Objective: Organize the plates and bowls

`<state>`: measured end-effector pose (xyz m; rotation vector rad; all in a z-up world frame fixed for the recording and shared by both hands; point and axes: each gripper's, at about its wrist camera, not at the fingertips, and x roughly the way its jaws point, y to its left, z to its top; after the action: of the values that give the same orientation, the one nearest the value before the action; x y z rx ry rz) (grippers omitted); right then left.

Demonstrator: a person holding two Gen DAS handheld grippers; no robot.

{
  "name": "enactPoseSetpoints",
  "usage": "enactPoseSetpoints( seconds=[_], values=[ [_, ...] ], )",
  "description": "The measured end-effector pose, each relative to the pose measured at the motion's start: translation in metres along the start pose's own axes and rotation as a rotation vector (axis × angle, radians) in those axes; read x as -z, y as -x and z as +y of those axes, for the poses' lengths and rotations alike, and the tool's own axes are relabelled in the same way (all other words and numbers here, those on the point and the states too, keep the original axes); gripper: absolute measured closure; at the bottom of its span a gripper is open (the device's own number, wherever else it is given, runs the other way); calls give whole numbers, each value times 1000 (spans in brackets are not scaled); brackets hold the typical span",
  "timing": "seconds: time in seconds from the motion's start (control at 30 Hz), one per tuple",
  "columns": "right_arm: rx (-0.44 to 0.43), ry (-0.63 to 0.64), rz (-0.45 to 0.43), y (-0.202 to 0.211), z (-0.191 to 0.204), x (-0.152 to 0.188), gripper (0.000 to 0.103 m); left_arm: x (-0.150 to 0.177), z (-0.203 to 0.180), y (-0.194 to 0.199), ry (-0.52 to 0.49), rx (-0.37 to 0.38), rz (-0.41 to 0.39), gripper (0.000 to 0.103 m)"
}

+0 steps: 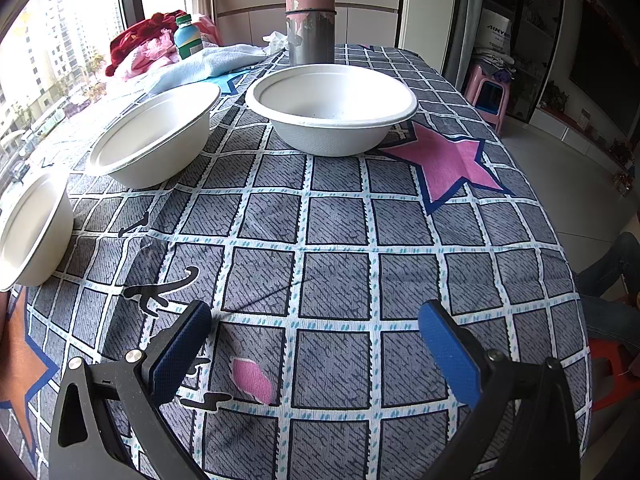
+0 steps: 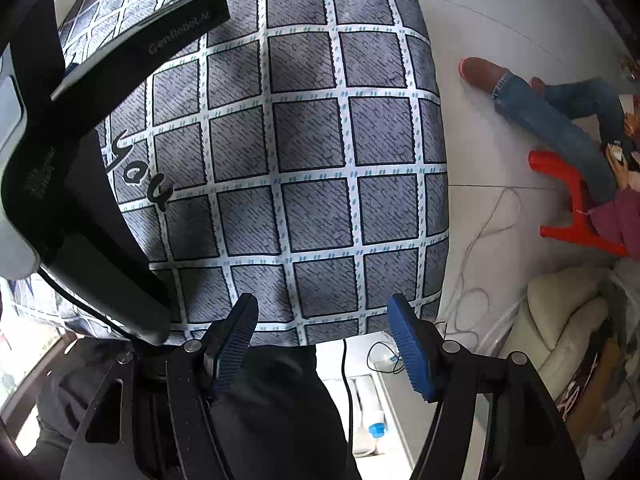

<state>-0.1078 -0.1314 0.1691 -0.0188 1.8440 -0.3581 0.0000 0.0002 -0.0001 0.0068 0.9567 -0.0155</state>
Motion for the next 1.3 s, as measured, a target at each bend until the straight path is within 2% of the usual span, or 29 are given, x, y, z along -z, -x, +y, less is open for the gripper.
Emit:
enactPoseSetpoints(
  seconds=[0.5,0.8,1.03,1.3],
  values=[
    [-5,-152,-19,22,3,4,35,0,0,0,0,0,0,0],
    [31,-163,-16,31,21,10,35,0,0,0,0,0,0,0],
    [45,-198,-11,29,14,13,35,0,0,0,0,0,0,0],
    [82,-147,-12,38,24,6,35,0,0,0,0,0,0,0]
  ],
)
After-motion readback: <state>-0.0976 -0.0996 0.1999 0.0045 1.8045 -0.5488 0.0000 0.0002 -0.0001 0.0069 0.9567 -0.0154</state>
